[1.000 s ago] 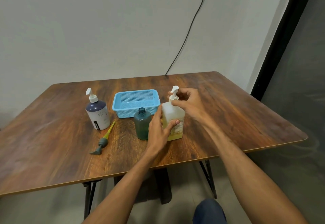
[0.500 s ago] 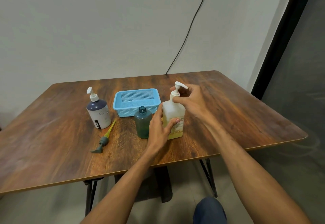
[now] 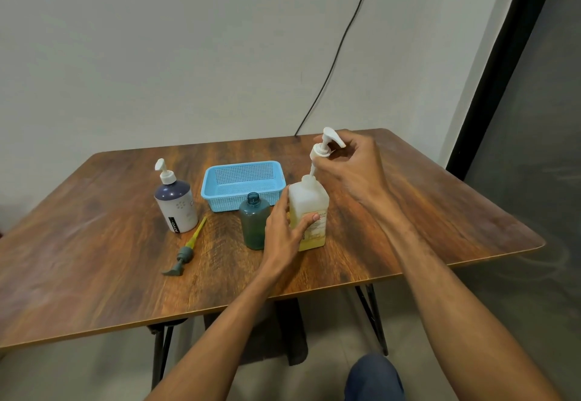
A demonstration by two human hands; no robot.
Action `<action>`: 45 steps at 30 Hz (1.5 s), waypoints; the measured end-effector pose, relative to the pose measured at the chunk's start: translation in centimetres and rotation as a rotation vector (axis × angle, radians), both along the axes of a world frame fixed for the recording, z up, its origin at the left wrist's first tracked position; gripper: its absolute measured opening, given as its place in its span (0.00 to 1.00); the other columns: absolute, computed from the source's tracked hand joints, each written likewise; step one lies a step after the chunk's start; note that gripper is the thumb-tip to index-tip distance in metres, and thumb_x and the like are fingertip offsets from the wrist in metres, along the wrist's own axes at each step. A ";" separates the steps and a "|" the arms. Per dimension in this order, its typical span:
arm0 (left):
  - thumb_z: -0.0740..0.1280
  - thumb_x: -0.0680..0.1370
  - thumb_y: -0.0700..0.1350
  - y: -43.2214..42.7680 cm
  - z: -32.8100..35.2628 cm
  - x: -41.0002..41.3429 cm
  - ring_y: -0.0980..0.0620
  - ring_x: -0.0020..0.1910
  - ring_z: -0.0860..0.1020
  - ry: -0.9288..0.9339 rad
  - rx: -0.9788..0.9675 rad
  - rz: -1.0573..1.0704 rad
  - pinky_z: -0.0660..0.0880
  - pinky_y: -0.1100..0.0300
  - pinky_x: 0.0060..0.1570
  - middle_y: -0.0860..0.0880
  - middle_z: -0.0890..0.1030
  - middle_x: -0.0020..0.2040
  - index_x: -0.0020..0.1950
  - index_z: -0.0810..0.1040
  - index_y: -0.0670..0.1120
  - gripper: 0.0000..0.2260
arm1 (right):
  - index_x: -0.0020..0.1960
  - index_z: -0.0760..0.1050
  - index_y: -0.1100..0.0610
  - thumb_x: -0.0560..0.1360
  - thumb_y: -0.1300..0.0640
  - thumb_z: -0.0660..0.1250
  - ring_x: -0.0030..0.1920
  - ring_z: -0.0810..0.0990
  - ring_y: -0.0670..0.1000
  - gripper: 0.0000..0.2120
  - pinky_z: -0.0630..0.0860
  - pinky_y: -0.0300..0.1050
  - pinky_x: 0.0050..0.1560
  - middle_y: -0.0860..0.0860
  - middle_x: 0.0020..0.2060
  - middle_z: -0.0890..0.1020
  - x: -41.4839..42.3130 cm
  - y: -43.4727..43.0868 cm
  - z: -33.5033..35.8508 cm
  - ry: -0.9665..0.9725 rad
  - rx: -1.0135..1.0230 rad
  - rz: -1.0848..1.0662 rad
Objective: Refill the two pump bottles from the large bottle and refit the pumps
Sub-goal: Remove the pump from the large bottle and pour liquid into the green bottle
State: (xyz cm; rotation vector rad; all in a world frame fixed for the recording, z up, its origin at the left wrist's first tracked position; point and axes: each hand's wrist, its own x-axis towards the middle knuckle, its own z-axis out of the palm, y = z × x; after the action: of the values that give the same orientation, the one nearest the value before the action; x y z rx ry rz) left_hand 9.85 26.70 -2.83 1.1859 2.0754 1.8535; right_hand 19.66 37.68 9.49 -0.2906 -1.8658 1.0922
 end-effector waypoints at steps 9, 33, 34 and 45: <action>0.74 0.76 0.50 -0.1 0.3 0.0 0.56 0.63 0.78 0.018 0.010 -0.021 0.81 0.59 0.56 0.51 0.78 0.68 0.77 0.66 0.50 0.32 | 0.52 0.83 0.57 0.71 0.62 0.76 0.47 0.84 0.49 0.09 0.83 0.51 0.50 0.49 0.47 0.85 2.6 -1.5 3.4 0.113 0.086 -0.086; 0.75 0.75 0.52 0.1 -0.3 -0.4 0.61 0.62 0.78 0.020 0.030 -0.015 0.81 0.60 0.55 0.55 0.79 0.66 0.75 0.67 0.52 0.31 | 0.49 0.80 0.57 0.71 0.62 0.77 0.45 0.78 0.49 0.09 0.76 0.38 0.42 0.50 0.47 0.80 1.0 1.5 -8.4 -0.063 0.184 -0.422; 0.75 0.75 0.52 0.2 -0.3 -0.4 0.62 0.62 0.78 0.019 0.035 -0.015 0.81 0.61 0.55 0.55 0.79 0.66 0.75 0.68 0.52 0.30 | 0.49 0.80 0.57 0.71 0.62 0.77 0.45 0.78 0.48 0.09 0.74 0.35 0.42 0.49 0.48 0.79 0.8 1.6 -9.4 -0.095 0.190 -0.440; 0.75 0.75 0.54 0.0 -0.2 -0.2 0.62 0.62 0.78 0.046 0.042 0.002 0.81 0.61 0.54 0.62 0.78 0.62 0.71 0.66 0.64 0.28 | 0.52 0.78 0.56 0.70 0.61 0.76 0.48 0.76 0.51 0.13 0.66 0.36 0.36 0.50 0.49 0.78 -1.0 3.0 -16.1 -0.475 0.136 -0.532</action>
State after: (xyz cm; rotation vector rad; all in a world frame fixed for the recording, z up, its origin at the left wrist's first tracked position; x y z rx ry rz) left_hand 9.68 26.72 -3.02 1.2481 2.0711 1.8973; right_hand 18.65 40.71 -6.64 -0.9716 -2.0824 0.5541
